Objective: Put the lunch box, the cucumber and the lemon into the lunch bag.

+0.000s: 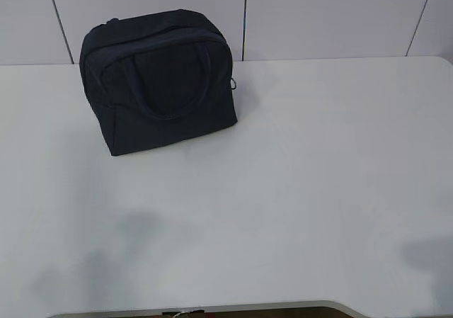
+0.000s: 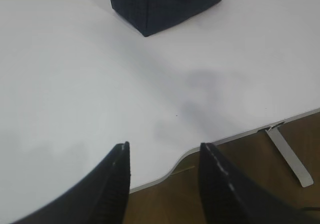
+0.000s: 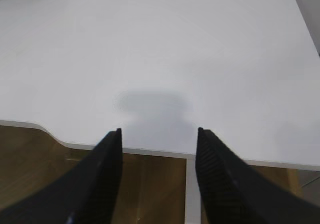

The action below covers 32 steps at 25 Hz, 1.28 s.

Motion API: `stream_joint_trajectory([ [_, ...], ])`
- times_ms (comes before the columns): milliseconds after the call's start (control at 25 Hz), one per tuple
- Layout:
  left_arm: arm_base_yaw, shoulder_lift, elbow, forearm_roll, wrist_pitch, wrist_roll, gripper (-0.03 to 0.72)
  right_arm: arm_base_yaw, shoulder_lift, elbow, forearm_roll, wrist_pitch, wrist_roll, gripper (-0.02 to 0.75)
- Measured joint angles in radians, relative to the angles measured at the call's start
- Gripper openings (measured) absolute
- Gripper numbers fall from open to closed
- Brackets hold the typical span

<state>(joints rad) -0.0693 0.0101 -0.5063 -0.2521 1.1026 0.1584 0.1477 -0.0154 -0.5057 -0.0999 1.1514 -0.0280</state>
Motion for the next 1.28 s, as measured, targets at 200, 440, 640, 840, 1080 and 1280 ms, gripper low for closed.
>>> stream_joint_trajectory([
  [200, 0.000, 0.000, 0.000, 0.000, 0.000, -0.002, 0.319, 0.000, 0.000, 0.000, -0.004, -0.002, 0.000, 0.392],
  [440, 0.000, 0.000, 0.000, 0.000, 0.000, -0.002, 0.318, -0.031, 0.000, 0.002, -0.006, -0.004, 0.000, 0.392],
  [640, 0.000, 0.000, 0.000, 0.000, 0.000, -0.002, 0.317, -0.076, 0.000, 0.002, -0.006, -0.005, 0.000, 0.392],
  [840, 0.001, 0.000, 0.000, -0.004, 0.000, -0.002, 0.312, -0.076, 0.000, 0.002, -0.006, -0.005, 0.000, 0.392],
  [1080, 0.112, 0.000, 0.000, -0.008, 0.000, -0.002, 0.291, -0.076, 0.000, 0.002, -0.006, -0.007, 0.000, 0.392],
  [1280, 0.162, 0.000, 0.000, -0.008, 0.000, -0.002, 0.286, -0.076, 0.000, 0.002, -0.006, -0.007, 0.000, 0.393],
])
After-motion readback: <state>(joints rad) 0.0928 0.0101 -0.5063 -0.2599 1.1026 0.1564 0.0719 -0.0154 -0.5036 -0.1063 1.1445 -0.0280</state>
